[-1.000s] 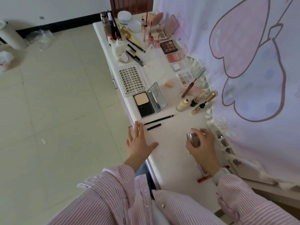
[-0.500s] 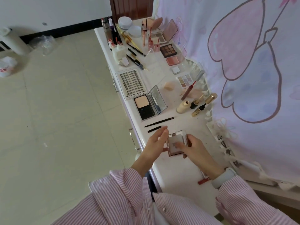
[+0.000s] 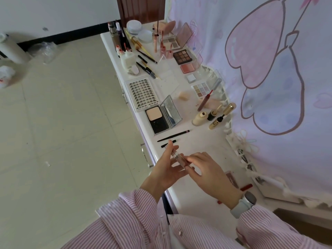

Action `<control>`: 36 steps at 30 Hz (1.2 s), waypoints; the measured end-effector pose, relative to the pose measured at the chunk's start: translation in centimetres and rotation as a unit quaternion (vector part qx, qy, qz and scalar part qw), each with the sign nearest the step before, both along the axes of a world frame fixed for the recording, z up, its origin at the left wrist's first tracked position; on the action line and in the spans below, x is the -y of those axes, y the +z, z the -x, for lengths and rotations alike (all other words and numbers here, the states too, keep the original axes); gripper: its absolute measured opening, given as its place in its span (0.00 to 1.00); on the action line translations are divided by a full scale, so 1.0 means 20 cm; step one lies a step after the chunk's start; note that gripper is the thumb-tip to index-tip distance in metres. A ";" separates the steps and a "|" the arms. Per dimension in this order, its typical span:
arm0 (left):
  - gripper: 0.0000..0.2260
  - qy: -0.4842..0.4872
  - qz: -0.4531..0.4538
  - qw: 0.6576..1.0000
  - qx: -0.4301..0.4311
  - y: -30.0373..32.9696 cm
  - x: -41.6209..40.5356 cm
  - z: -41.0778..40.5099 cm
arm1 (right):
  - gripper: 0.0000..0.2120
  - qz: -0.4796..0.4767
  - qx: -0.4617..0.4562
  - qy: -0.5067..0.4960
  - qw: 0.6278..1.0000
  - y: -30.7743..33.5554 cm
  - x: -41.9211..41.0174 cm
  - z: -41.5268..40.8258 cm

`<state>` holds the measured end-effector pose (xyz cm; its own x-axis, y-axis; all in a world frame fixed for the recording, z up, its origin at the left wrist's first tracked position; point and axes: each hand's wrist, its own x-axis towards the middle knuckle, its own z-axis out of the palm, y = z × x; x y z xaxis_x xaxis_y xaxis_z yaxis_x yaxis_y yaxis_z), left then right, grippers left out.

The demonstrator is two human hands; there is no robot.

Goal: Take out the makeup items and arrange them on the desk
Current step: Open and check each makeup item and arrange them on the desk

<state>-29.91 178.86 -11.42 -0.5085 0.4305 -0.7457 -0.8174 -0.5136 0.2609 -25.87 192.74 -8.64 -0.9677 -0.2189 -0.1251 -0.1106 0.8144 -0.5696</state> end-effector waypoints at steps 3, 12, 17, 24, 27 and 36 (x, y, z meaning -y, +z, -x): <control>0.26 -0.014 0.005 1.000 -0.011 -0.01 0.00 0.00 | 0.14 -0.022 0.001 0.015 1.000 0.01 0.00 0.01; 0.19 -0.043 0.116 0.976 -0.180 -0.02 0.01 -0.01 | 0.10 0.010 0.048 -0.026 0.998 -0.01 -0.06 0.03; 0.43 -0.152 0.363 0.834 -0.387 -0.03 0.01 -0.04 | 0.12 0.215 0.184 -0.174 0.943 0.02 -0.11 0.06; 0.44 -0.276 0.428 0.663 -0.549 -0.04 -0.03 -0.10 | 0.09 0.167 0.215 -0.101 0.957 0.05 -0.08 0.13; 0.42 -0.292 0.440 0.624 -0.576 -0.05 -0.02 -0.10 | 0.07 0.139 0.223 -0.087 0.961 0.02 -0.08 0.13; 0.39 -0.345 0.504 0.509 -0.606 -0.06 -0.02 -0.11 | 0.04 0.101 0.237 -0.110 0.960 -0.01 -0.08 0.12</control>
